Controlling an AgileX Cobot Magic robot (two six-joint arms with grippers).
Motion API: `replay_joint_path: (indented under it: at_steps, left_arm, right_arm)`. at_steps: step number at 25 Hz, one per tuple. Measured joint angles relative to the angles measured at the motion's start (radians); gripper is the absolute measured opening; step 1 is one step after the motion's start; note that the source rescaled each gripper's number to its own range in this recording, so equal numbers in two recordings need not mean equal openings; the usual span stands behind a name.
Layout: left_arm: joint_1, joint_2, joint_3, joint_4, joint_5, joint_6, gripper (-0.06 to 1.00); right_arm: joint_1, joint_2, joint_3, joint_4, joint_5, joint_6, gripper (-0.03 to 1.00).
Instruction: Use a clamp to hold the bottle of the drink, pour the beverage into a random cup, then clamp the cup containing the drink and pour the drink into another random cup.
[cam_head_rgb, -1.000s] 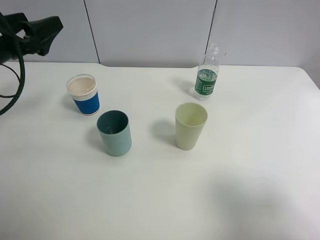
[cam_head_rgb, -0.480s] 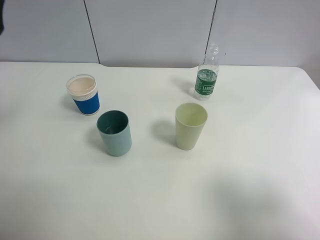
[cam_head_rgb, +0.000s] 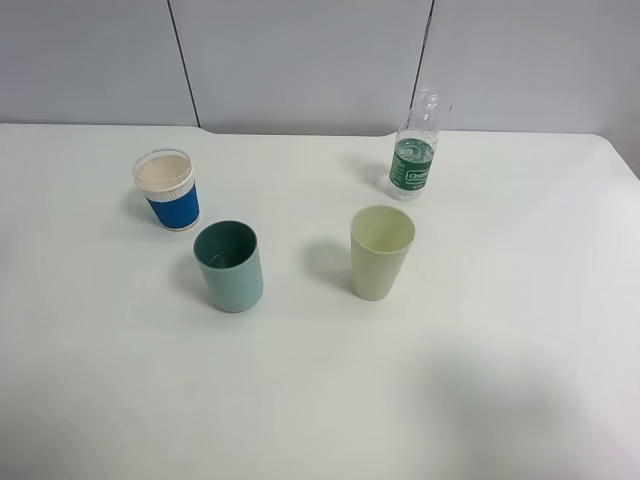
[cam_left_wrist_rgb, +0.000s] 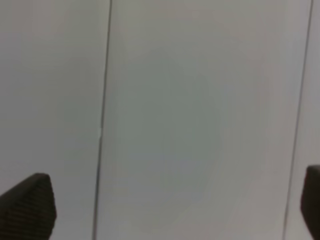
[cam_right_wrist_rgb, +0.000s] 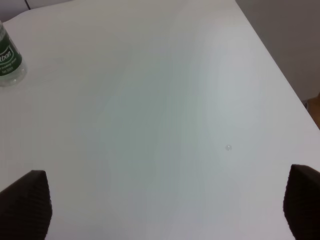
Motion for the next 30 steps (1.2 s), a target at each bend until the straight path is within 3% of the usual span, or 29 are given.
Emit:
replay_joint_path:
  at_steps: [8,10,11,12,23,30]
  left_arm:
    - [0.000,-0.154,-0.024,0.006,0.492,0.043,0.99]
    - [0.000,-0.175,-0.041,0.006,0.595,0.044,0.99]
    - [0.000,-0.175,-0.041,0.006,0.595,0.044,0.99]
    - [0.000,-0.193,-0.066,0.006,0.675,0.044,0.99]
    - [0.000,-0.325,-0.229,-0.012,0.997,0.050,1.00]
    - [0.000,-0.450,-0.266,-0.015,1.133,0.140,1.00]
  right_arm:
    - [0.000,0.000,0.000,0.000,0.000,0.000,0.84]
    - [0.000,0.000,0.000,0.000,0.000,0.000,0.84]
    - [0.000,0.000,0.000,0.000,0.000,0.000,0.84]
    - [0.000,0.000,0.000,0.000,0.000,0.000,0.84]
    - [0.000,0.000,0.000,0.000,0.000,0.000,0.84]
    - [0.000,0.000,0.000,0.000,0.000,0.000,0.84]
